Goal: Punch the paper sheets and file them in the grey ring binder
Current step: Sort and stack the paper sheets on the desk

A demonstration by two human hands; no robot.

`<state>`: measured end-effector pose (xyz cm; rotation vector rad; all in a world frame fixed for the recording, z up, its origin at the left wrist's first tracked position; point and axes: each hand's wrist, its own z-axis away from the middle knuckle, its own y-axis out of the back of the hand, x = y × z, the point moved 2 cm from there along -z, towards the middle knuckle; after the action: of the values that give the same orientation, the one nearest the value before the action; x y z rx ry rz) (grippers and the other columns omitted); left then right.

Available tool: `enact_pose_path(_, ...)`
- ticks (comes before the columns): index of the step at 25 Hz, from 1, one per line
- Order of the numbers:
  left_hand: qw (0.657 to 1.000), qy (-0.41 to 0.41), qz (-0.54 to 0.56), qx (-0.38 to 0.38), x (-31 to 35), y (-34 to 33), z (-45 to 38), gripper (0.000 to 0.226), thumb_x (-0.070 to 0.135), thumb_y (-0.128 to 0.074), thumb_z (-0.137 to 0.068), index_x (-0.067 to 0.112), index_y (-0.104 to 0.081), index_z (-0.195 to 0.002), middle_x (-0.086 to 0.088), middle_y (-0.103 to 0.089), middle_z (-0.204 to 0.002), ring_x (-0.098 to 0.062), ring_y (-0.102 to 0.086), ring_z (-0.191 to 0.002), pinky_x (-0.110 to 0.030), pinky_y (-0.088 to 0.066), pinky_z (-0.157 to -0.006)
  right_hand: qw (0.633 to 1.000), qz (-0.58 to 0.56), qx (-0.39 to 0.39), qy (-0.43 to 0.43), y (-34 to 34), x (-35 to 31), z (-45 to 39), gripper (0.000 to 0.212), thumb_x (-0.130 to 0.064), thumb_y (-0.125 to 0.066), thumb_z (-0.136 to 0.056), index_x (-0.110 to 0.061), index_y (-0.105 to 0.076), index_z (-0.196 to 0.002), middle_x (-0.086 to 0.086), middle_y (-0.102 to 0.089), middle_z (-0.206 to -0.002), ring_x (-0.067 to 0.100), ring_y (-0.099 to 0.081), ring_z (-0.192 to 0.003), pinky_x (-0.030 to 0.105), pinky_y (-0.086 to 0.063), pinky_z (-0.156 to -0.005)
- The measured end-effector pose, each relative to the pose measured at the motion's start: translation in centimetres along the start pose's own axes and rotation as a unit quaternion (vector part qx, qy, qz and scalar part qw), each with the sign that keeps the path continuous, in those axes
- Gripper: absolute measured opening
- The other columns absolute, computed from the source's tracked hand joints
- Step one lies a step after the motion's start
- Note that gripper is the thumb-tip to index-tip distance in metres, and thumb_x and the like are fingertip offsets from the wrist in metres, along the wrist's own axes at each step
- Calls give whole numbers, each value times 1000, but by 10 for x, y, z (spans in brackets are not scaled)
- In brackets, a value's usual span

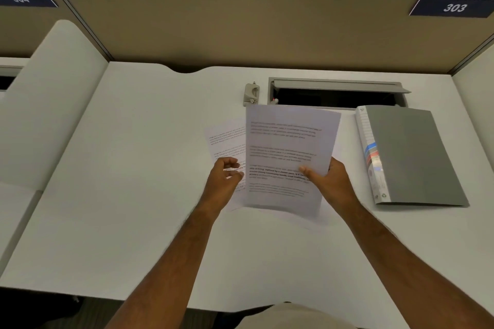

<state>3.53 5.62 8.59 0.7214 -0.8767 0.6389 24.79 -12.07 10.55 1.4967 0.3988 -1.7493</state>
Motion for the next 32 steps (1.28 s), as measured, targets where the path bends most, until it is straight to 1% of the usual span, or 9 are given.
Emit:
enact_pose_path(2, 999, 32, -4, 42, -9, 3, -14, 32, 21, -72, -94, 22, -54, -121, 3, -60, -123, -14, -65, -100, -16, -49, -64, 1000, 6, 8, -10, 8, 7, -6, 40, -30, -77, -86, -25, -60, -122, -12, -69, -105, 9, -70, -90, 16, -59, -65)
enact_pose_path(4, 992, 73, -22, 98, -20, 7, -29, 42, 23, -75, -91, 16, -52, -126, -3, -55, -127, -20, -62, -104, -17, -49, -65, 999, 26, 15, -20, 14, 14, -11, 42, -32, -76, -87, -24, -60, -124, -9, -68, -106, 8, -69, -90, 16, -58, -64)
enact_pose_path(6, 982, 111, -62, 141, -32, 9, -46, 56, 30, -80, -87, 11, -51, -131, -9, -51, -133, -28, -59, -116, -30, -54, -80, 998, 39, 23, -34, 17, 22, -16, 44, -33, -77, -86, -21, -60, -126, -5, -68, -107, 8, -68, -89, 15, -57, -64)
enact_pose_path(8, 970, 144, -110, 160, -42, 10, -59, 69, 39, -82, -82, 8, -50, -134, -13, -50, -137, -34, -54, -125, -43, -53, -95, 997, 46, 25, -49, 18, 31, -22, 45, -33, -77, -86, -20, -60, -126, -3, -68, -107, 9, -68, -89, 18, -58, -68)
enact_pose_path(12, 956, 157, -163, 185, -46, 3, -77, 75, 53, -81, -78, 9, -52, -131, -13, -52, -137, -33, -51, -127, -51, -48, -103, 995, 55, 24, -76, 18, 45, -33, 48, -35, -77, -86, -19, -60, -127, -1, -68, -111, 18, -69, -93, 32, -60, -78)
enact_pose_path(18, 921, 168, -267, 227, -45, -17, -85, 96, 70, -84, -60, 9, -48, -126, -12, -52, -131, -31, -51, -122, -48, -48, -97, 993, 54, 23, -99, 18, 59, -44, 47, -34, -78, -85, -17, -60, -126, 0, -68, -111, 19, -68, -92, 29, -58, -76)
enact_pose_path(24, 929, 158, -252, 221, -47, -19, -92, 87, 65, -85, -63, 13, -54, -125, -11, -52, -131, -30, -50, -122, -46, -46, -97, 993, 50, 22, -105, 18, 65, -50, 47, -31, -78, -86, -17, -60, -126, 0, -67, -111, 17, -67, -92, 24, -55, -73)
enact_pose_path(28, 933, 135, -219, 252, -49, -21, -86, 95, 59, -89, -62, 10, -46, -131, -11, -52, -133, -32, -50, -124, -49, -45, -100, 993, 50, 20, -108, 19, 69, -51, 48, -32, -78, -86, -18, -60, -128, 0, -68, -113, 20, -69, -96, 33, -58, -81)
enact_pose_path(32, 933, 124, -223, 253, -50, -21, -82, 90, 57, -88, -66, 10, -47, -131, -11, -51, -132, -32, -52, -123, -50, -44, -100, 992, 59, 17, -114, 21, 73, -50, 51, -36, -77, -86, -18, -59, -130, 1, -69, -116, 22, -69, -99, 42, -60, -86)
